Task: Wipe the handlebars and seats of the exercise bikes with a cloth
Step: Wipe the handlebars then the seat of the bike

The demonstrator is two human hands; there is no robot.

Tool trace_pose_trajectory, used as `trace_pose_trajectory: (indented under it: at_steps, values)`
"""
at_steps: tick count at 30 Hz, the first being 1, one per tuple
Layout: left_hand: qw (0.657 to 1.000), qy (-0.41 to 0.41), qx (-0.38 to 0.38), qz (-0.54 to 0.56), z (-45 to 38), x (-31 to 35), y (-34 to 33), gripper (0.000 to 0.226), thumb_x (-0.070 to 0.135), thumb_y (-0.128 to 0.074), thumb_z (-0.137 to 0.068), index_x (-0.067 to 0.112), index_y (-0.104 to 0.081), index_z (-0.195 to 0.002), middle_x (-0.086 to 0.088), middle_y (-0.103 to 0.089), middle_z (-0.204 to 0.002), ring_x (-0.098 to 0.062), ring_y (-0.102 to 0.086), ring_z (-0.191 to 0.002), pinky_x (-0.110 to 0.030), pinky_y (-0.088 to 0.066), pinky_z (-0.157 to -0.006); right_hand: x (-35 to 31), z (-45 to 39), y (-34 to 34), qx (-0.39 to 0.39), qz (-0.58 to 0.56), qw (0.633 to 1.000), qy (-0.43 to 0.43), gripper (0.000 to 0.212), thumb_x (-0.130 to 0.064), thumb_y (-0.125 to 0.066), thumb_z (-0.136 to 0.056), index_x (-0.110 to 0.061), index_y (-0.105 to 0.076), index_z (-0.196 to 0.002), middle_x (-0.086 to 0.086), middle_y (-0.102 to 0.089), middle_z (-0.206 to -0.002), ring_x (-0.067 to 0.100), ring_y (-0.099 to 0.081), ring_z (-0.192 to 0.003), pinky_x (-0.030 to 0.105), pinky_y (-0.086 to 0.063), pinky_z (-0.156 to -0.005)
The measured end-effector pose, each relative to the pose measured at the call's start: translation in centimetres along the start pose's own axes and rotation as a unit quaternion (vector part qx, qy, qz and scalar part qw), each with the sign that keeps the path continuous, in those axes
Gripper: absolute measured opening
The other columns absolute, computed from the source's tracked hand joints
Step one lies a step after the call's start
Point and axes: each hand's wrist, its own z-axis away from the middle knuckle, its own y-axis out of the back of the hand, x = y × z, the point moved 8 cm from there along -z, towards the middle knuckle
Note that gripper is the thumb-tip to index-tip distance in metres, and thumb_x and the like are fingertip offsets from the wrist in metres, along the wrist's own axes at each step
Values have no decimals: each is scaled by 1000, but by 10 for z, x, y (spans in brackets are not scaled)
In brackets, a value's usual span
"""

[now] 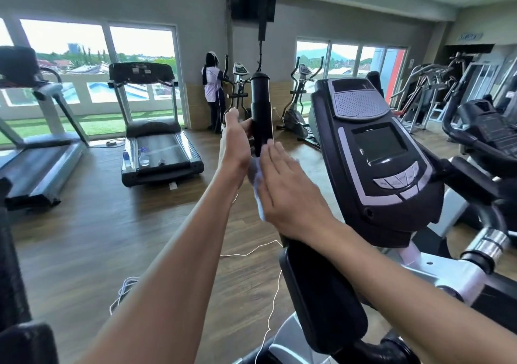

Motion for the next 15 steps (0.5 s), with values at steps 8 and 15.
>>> trace_pose_trajectory:
  at_steps: [8, 15]
  values:
    - [1000, 1, -8, 7, 1, 6, 0, 61, 47, -20, -109, 8, -65, -95, 2, -74, -65, -8, -68, -58, -21, -52, -59, 6, -16, 11, 21, -67, 997, -31, 63, -37, -20, -109, -2, -12, -161, 13, -6, -171, 20, -4, -158, 26, -4, -124]
    - [1000, -16, 18, 6, 3, 1, -2, 64, 50, -25, -103, 9, -74, -103, -10, -76, -93, -21, -64, -81, -33, -49, -74, 4, 19, 4, -36, -44, 998, -7, 80, -50, -2, -96, -6, -7, -162, 6, 2, -172, 12, 5, -157, 31, -4, -128]
